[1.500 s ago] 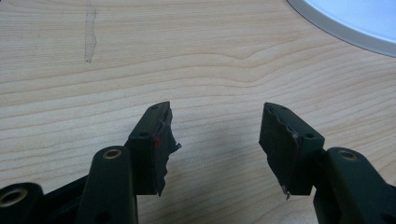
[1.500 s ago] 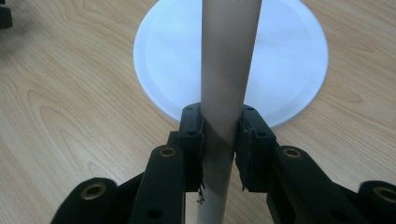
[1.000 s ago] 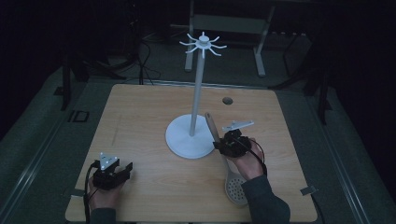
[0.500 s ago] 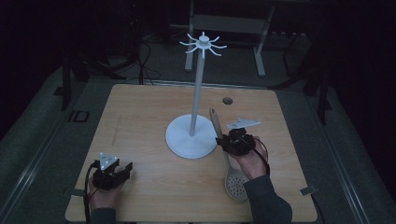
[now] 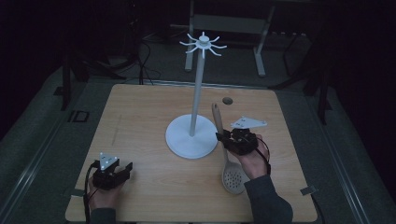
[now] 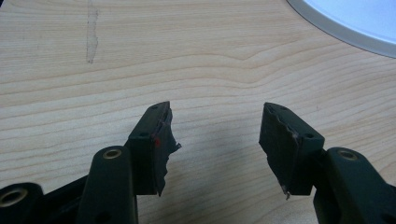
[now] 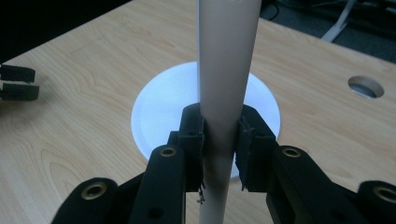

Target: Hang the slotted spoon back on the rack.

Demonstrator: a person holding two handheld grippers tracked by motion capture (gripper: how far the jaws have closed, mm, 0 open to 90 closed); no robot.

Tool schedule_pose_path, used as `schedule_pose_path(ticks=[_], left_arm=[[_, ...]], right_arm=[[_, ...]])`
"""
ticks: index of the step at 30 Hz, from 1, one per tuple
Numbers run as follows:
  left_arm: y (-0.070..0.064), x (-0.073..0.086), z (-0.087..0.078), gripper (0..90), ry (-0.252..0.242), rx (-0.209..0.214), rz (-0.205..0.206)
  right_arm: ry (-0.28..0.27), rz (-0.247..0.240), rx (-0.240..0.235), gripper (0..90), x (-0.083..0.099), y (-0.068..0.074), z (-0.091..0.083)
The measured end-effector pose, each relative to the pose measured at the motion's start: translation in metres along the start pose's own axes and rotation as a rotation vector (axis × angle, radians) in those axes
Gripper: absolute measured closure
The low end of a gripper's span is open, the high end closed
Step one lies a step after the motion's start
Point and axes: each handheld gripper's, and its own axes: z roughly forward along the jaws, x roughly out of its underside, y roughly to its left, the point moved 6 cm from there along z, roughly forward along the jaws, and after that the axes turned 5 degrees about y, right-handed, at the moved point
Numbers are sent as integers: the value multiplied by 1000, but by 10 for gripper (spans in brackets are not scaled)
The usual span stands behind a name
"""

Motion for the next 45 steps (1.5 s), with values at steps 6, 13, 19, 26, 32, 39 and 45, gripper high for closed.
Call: schedule_pose_path(ticks=[6,13,19,26,32,39,45], left_arm=[[0,0,0,442,1,0,-3],[0,0,0,442,0,-1,-2],[0,0,0,442,0,0,-2],[1,0,0,442,1,0,-3],[0,0,1,441,5,2,3],[0,0,1,441,6,1,3],[0,0,1,441,3,1,1]], right_arm=[[-47,0,15,739,-6,-1,-5],[-103,-6,23,740,-12,0,-10],[-138,-9,27,739,-17,1,-13],[-169,-10,28,740,-23,3,-16],[-187,-10,31,740,-27,2,-19],[-202,-11,31,740,-33,4,-21],[-211,-13,35,740,-40,3,-21]])
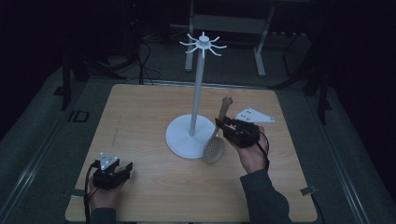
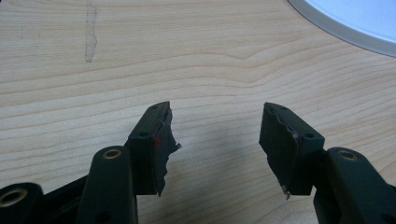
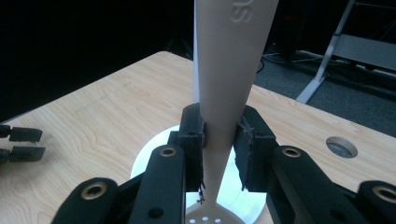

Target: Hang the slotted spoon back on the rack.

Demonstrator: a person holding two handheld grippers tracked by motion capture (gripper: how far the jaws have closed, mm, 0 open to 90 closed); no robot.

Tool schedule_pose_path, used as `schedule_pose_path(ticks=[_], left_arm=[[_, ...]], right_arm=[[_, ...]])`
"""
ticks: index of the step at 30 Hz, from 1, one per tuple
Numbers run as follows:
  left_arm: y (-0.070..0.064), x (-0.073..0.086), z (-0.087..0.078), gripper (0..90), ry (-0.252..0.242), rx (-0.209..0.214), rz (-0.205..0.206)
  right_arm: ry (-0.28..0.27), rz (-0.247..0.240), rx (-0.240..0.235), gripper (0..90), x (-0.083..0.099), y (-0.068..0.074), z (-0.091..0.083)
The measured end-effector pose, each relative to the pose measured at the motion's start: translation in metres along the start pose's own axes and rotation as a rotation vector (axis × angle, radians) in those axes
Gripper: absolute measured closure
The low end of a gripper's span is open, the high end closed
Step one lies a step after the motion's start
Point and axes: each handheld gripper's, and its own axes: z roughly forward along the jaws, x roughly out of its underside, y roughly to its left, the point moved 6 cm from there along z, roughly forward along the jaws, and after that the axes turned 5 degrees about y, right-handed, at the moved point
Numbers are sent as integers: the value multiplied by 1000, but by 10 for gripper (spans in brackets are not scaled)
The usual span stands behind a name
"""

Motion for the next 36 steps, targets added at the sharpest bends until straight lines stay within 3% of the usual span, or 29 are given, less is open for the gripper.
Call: schedule_pose_path(ticks=[25,36], left_arm=[[1,0,-1,441,-4,-1,-6],[2,0,-1,441,-4,-2,-8]], right_arm=[[-84,8,-2,739,-45,-4,-9],[-96,24,-17,739,-61,-6,-7]])
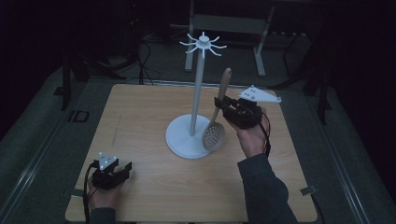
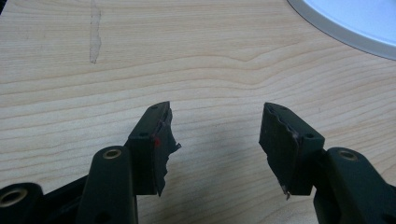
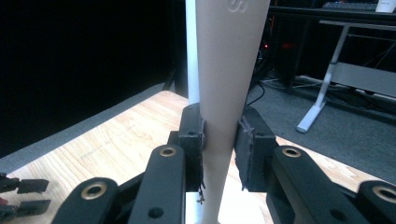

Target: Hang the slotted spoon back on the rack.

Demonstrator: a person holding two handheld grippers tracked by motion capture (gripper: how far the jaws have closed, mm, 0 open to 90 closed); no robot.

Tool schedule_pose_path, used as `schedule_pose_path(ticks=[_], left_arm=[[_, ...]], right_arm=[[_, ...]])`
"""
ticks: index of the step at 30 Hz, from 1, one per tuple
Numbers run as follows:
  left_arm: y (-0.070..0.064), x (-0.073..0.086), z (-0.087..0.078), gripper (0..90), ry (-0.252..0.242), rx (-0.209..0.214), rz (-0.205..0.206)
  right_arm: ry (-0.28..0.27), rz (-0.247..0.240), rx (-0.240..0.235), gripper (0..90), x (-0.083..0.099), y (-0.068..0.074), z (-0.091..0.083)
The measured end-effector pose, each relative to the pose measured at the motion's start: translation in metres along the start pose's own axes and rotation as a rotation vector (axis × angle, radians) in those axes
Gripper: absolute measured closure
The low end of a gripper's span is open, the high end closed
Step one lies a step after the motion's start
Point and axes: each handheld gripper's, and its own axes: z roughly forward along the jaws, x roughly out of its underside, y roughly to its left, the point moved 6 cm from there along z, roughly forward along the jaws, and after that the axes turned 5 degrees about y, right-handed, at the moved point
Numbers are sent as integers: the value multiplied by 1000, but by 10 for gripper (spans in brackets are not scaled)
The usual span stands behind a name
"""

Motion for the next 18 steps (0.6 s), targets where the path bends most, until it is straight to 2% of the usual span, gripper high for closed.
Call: schedule_pose_path(ticks=[18], left_arm=[[0,0,-1,441,-1,3,1]], right_arm=[[-12,-20,1,739,-35,4,6]])
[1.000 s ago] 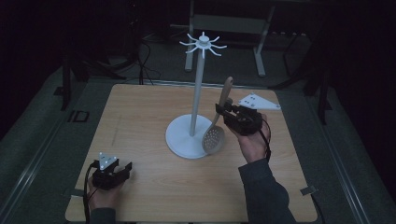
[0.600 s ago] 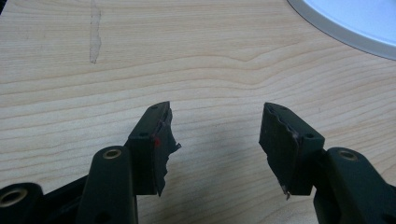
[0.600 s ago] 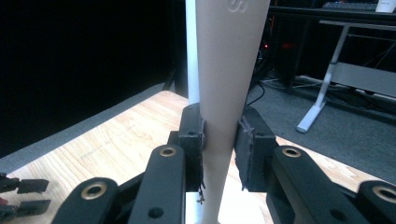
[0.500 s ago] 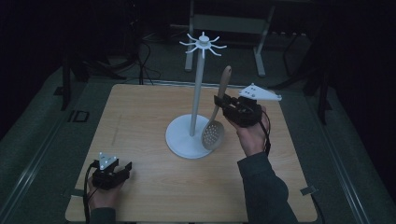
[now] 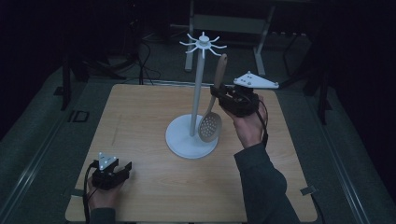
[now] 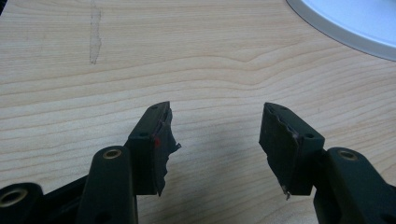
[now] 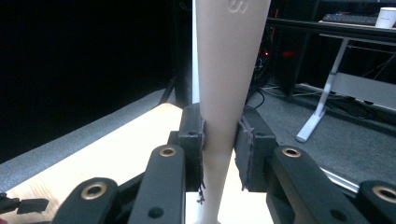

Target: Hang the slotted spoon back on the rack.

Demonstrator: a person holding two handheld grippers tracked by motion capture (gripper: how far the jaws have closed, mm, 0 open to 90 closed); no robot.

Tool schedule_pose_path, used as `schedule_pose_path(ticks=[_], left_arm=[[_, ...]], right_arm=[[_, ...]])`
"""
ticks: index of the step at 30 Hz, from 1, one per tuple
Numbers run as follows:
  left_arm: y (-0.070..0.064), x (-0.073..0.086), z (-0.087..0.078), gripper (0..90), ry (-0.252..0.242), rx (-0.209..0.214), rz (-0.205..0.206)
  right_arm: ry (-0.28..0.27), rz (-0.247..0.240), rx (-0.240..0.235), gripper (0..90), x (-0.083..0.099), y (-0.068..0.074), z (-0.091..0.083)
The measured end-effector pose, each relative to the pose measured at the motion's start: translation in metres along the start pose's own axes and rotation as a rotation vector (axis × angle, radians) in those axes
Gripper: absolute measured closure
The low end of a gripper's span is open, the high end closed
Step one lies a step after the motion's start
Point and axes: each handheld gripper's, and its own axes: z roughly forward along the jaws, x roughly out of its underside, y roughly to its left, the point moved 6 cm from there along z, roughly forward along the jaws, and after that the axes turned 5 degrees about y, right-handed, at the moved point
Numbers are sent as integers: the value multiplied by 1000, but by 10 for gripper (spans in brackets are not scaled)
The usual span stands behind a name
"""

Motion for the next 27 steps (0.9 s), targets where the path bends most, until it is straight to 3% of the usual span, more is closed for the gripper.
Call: schedule_pose_path(ticks=[27], left_arm=[[0,0,1,441,2,1,1]], right_arm=[[42,47,-33,737,-10,0,23]])
